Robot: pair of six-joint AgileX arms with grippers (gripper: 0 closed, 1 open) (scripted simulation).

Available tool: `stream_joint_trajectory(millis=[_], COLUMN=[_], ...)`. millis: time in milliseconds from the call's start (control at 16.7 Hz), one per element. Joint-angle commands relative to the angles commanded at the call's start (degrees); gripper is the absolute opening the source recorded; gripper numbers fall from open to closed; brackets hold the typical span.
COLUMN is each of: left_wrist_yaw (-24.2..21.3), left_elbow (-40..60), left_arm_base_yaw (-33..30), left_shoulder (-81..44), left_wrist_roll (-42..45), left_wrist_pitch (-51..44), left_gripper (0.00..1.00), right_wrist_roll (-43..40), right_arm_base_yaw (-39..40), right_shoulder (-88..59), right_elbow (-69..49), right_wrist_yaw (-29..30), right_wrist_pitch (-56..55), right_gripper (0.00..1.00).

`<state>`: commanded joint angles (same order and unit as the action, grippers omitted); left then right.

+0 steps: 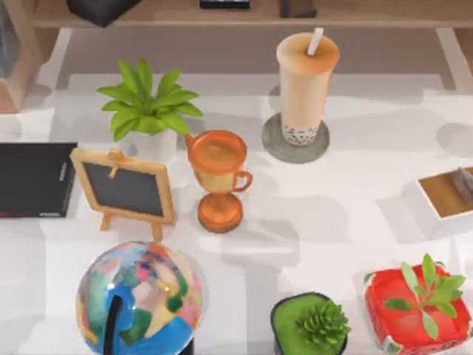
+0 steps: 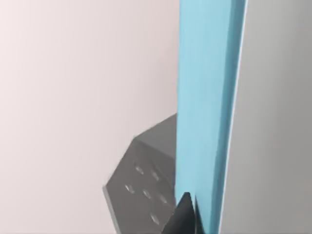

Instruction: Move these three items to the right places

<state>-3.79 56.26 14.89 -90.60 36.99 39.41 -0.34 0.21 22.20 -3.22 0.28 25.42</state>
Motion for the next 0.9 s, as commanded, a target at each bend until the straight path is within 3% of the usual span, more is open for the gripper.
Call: stream_joint_trajectory(millis=[240,480,720,900], left_wrist_yaw=[4.4,5.5,4.2,3.4], left_elbow=[-14.7,-26.5,-34.6,-37.1], left_arm_base_yaw=[-0.6,-2.6,-6.2,-7.5], left_shoulder=[6.3,3.9,-3.1,-5.9], left_wrist_roll=[22.7,43.3,55.4,58.5], left_wrist_pitch=[4.1,7.4,8.5,8.5], left_gripper=[0.00,0.00,0.00,0.00], right_wrist_roll=[0.0,0.0,0.0,0.0], right_arm_base_yaw=[0.0,0.0,0.0,0.0], right_shoulder=[0.0,0.0,0.0,0.0], right_elbow=[0.0,0.0,0.0,0.0], right_wrist_yaw=[0.0,0.0,0.0,0.0], right_wrist_pitch=[0.0,0.0,0.0,0.0], right_gripper=[1.00,1.00,1.00,1.00])
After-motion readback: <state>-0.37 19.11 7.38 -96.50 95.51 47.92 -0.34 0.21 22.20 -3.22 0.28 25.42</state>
